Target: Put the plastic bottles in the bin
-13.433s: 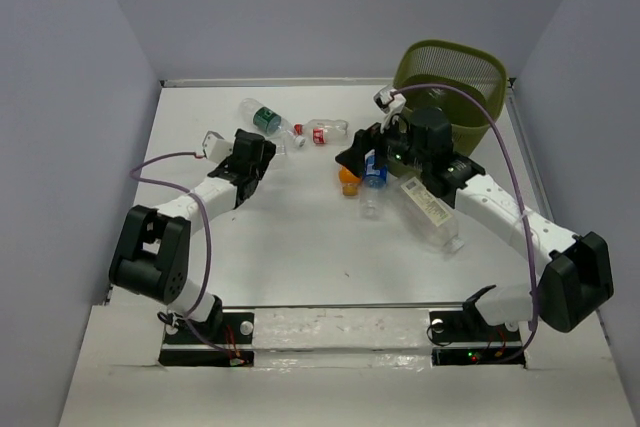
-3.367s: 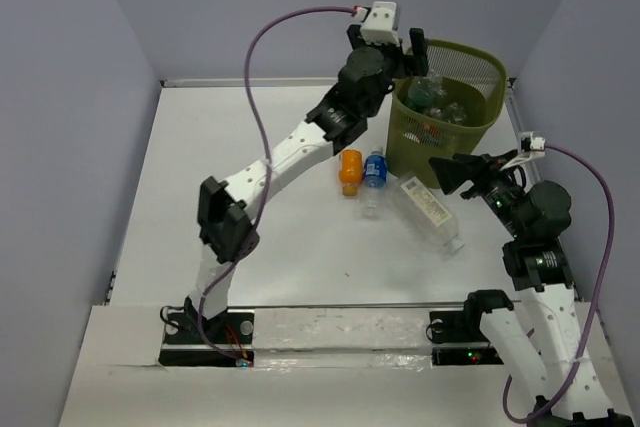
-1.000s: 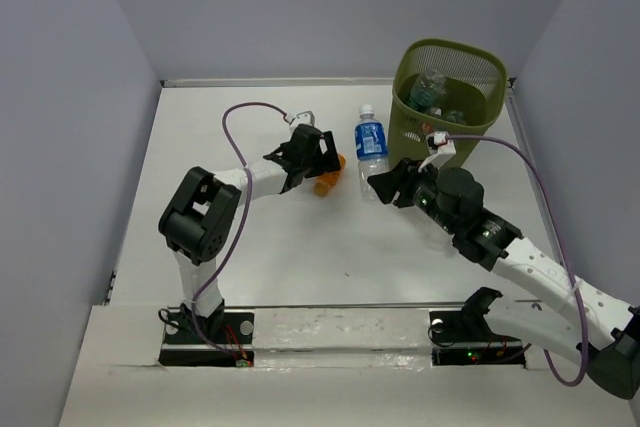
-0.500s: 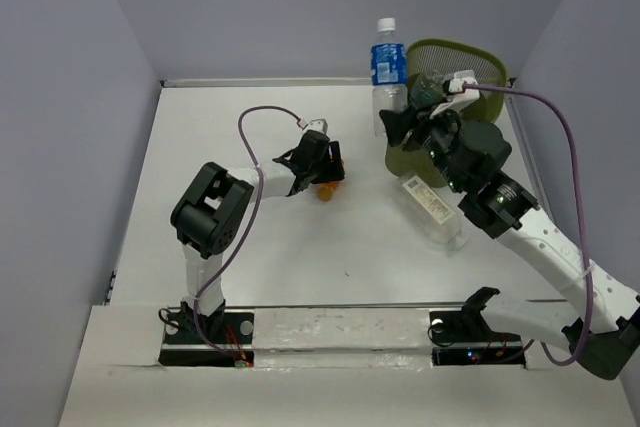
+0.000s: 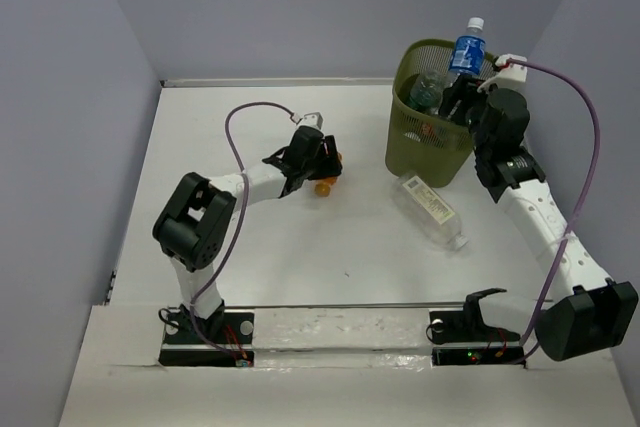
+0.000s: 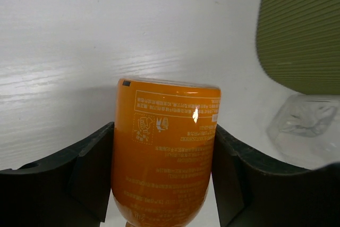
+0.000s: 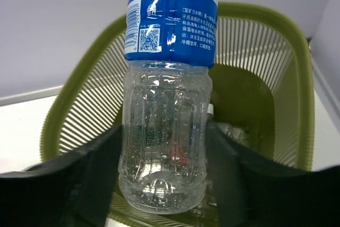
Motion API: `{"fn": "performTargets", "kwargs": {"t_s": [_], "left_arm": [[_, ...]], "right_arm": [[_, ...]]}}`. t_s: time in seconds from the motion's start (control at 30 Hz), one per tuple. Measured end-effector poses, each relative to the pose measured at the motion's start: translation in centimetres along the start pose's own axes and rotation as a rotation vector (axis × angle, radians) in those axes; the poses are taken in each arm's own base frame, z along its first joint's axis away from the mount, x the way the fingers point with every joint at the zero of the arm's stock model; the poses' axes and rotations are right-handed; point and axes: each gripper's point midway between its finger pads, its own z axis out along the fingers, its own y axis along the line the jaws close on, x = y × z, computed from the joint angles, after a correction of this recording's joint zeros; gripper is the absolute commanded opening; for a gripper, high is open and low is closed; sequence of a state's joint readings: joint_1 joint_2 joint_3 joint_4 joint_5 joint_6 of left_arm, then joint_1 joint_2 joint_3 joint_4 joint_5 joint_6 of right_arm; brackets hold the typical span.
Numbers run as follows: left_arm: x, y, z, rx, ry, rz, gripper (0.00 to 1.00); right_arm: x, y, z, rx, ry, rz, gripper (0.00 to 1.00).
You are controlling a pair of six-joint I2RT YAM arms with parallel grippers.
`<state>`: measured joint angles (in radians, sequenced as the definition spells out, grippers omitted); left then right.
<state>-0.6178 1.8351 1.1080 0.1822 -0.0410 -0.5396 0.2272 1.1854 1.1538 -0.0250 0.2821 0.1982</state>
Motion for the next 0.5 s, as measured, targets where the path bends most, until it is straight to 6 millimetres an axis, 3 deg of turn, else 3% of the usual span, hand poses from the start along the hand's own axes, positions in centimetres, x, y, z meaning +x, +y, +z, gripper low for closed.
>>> {"fn": "performTargets", "kwargs": {"t_s": [0.07, 0.2, 0.33, 0.4, 0.43, 0.5], "left_arm": [[-1.7, -1.2, -1.7, 0.033, -0.042, -0.004, 0.48], [-6.0, -4.5, -6.3, 0.127, -0.159, -0.011, 0.48], [-11.4, -8.6, -12.0, 0.237, -0.303, -0.012, 0.48], [-14.4, -11.2, -14.8, 0.301, -0.381, -0.011, 0.48], [-16.7, -13.4, -17.0, 0.351, -0.435, -0.005, 0.48], [-19.1, -16.1, -19.2, 0.41, -0.493, 0.005, 0.48]], "right_arm": [[0.8, -1.2, 0.0, 0.033, 0.012, 0.019, 0.97], [1.0, -2.7, -0.4, 0.073, 0.016, 0.037, 0.98], [-0.8, -2.5, -2.1, 0.06, -0.024, 0.061, 0.97], [-2.3, -2.4, -3.6, 0.045, -0.062, 0.08, 0.96], [-3.4, -2.3, -4.5, 0.033, -0.092, 0.093, 0.96], [-5.0, -2.1, -6.3, 0.002, -0.138, 0.113, 0.95]]}}
